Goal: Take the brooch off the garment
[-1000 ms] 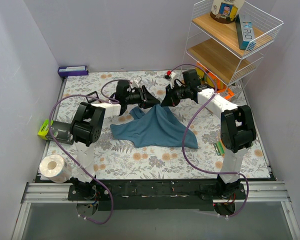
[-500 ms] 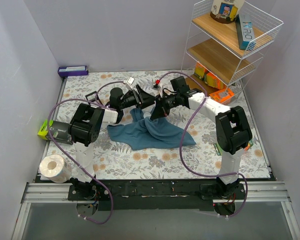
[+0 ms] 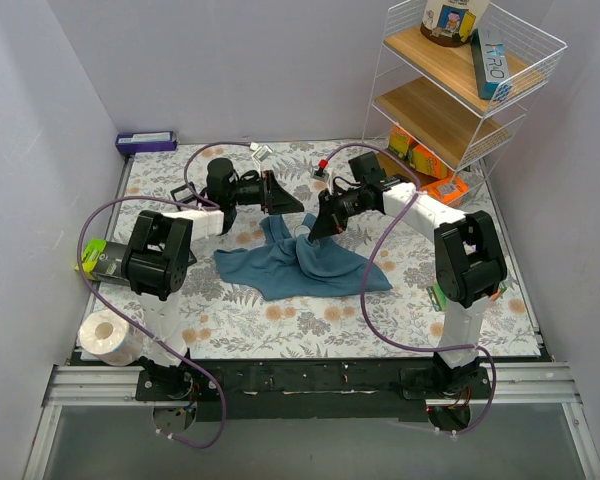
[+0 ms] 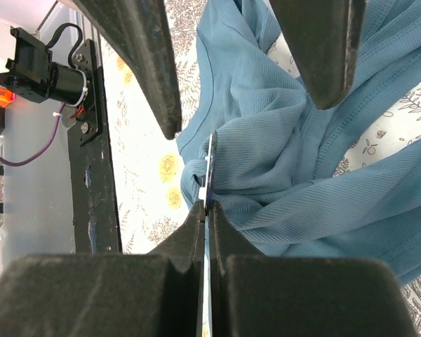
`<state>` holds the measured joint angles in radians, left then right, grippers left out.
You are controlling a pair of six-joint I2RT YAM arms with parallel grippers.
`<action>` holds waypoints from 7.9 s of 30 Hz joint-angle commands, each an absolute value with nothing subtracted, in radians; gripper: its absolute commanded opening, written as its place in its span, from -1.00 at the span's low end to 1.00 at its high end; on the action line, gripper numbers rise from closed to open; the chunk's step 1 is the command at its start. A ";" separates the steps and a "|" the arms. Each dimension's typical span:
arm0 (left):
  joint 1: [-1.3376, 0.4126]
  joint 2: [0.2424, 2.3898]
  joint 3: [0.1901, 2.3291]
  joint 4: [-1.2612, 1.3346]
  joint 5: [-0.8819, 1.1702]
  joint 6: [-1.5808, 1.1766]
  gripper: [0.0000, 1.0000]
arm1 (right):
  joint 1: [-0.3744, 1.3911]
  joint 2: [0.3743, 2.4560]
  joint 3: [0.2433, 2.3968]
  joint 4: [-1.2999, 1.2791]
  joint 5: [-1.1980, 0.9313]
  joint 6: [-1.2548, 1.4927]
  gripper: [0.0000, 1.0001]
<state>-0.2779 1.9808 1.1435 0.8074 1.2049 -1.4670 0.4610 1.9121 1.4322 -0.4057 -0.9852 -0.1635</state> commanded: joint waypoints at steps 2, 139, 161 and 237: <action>-0.288 1.948 1.256 0.508 1.278 -1.149 0.03 | 0.457 1.871 1.499 -0.442 -1.020 -0.210 -0.97; -0.322 1.876 0.888 1.282 0.859 -1.776 -1.00 | 0.342 1.980 1.503 -0.118 -1.243 0.244 -0.40; -0.324 1.890 0.897 1.249 0.862 -1.778 -1.00 | 0.373 2.028 1.531 -0.023 -1.269 0.318 -0.60; -0.330 1.798 1.347 0.094 0.618 -0.919 -0.17 | 0.454 1.931 1.577 -0.265 -0.954 0.084 -0.97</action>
